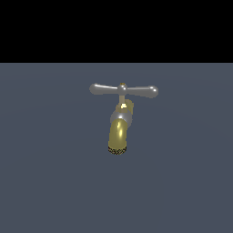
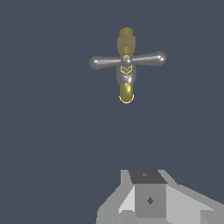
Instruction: Turn on the faucet by rotating a designated handle.
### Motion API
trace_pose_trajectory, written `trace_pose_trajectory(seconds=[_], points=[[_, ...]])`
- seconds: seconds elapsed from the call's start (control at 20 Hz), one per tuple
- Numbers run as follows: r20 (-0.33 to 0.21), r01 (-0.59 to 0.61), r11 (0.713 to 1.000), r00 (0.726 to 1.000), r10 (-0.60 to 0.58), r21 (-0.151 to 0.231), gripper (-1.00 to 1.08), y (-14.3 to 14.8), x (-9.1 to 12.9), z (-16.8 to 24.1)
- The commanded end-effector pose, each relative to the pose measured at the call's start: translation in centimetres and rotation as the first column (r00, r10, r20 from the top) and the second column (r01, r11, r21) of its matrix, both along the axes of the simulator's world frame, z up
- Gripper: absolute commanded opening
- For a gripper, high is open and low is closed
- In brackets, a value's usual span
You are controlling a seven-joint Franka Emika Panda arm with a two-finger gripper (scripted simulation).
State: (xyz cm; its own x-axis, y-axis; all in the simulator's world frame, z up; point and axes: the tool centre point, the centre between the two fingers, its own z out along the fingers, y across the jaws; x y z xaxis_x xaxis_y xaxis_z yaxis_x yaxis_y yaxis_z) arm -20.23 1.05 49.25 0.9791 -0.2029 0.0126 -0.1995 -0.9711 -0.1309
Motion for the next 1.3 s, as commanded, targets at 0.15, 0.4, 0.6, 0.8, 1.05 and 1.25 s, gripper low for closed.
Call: trace_pose_trajectory(seconds=[0.15,0.4,0.6,0.8,1.05,1.25], points=[[-0.039,0.133,0.99,0.991,-0.132,0.042,-1.0,0.6,3.5,-1.5],[-0.082,0.263,0.963,0.963,-0.257,0.063,-1.0,1.1,6.7,-3.2],[-0.117,0.366,0.928,0.927,-0.357,0.068,-1.0,1.6,9.2,-4.8],[-0.15,0.467,0.882,0.878,-0.454,0.061,-1.0,2.1,11.6,-6.7],[-0.185,0.586,0.81,0.801,-0.57,0.04,-1.0,2.7,14.5,-9.2],[-0.203,0.673,0.74,0.726,-0.657,0.014,-1.0,3.2,16.6,-11.4]])
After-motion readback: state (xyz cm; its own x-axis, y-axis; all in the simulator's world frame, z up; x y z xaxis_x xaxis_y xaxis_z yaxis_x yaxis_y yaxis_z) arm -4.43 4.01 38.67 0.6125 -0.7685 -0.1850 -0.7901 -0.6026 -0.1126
